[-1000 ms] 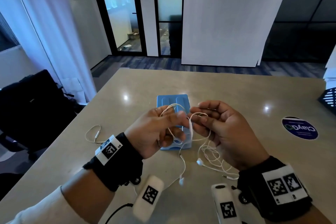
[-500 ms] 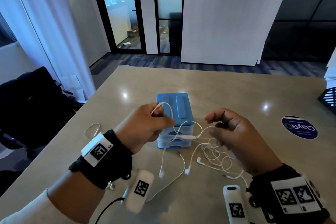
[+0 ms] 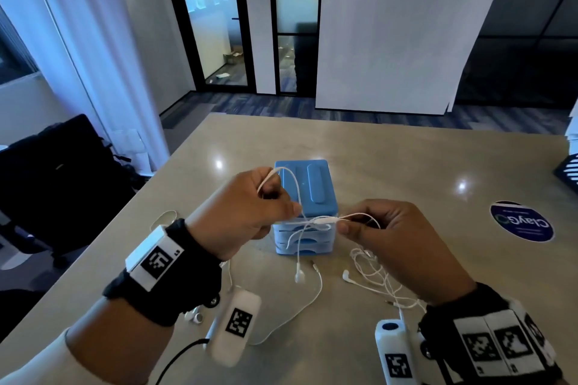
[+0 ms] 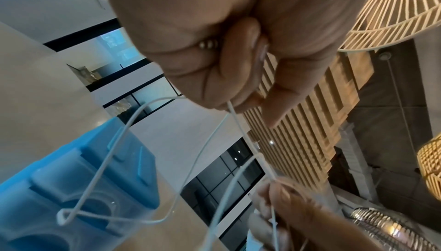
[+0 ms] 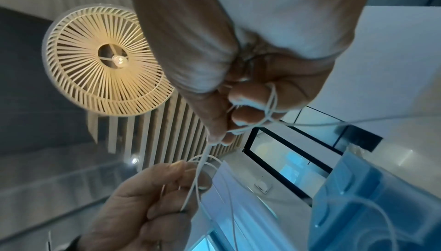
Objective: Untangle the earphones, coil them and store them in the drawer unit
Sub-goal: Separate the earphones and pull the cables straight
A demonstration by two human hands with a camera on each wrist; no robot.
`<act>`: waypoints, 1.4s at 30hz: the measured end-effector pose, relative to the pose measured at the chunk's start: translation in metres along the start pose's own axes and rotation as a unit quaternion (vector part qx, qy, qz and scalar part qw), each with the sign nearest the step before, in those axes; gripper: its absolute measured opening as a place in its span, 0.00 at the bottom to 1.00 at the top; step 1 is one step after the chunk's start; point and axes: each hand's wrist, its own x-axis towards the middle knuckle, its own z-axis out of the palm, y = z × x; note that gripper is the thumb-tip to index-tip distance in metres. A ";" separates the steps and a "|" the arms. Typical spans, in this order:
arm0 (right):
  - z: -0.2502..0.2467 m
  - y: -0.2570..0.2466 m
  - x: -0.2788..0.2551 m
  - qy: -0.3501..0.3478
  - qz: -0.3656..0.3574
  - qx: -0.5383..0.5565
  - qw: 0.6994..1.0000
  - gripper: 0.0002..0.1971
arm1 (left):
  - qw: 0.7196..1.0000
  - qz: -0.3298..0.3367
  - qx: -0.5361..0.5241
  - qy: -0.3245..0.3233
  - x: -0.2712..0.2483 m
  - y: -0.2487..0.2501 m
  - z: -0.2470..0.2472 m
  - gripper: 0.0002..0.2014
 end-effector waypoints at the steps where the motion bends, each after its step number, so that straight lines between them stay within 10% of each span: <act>1: 0.001 0.000 0.001 0.009 -0.012 -0.030 0.999 0.04 | 0.999 -0.003 0.042 -0.006 0.000 -0.004 0.002 0.26; 9: 0.010 0.015 0.001 0.057 -0.088 -0.361 0.926 0.05 | 0.968 -0.002 0.245 -0.061 -0.001 -0.018 0.015 0.23; 14: -0.005 0.011 -0.001 -0.099 0.052 -0.002 0.994 0.12 | 0.959 -0.008 0.277 -0.054 -0.001 -0.019 0.007 0.22; 25: -0.022 0.030 0.005 -0.153 0.168 0.421 0.878 0.22 | 0.955 -0.005 0.294 -0.033 -0.001 -0.016 -0.004 0.19; 31: -0.007 0.021 0.003 -0.118 0.113 0.132 0.978 0.15 | 0.969 0.001 0.243 -0.043 -0.003 -0.007 -0.008 0.21; 36: 0.015 0.010 0.011 -0.155 -0.027 -0.116 0.981 0.19 | 0.967 0.017 0.245 -0.069 -0.002 0.006 -0.004 0.21; 42: 0.015 0.015 0.015 -0.056 -0.020 0.014 0.998 0.04 | 0.975 0.010 0.218 -0.032 -0.001 0.016 -0.006 0.18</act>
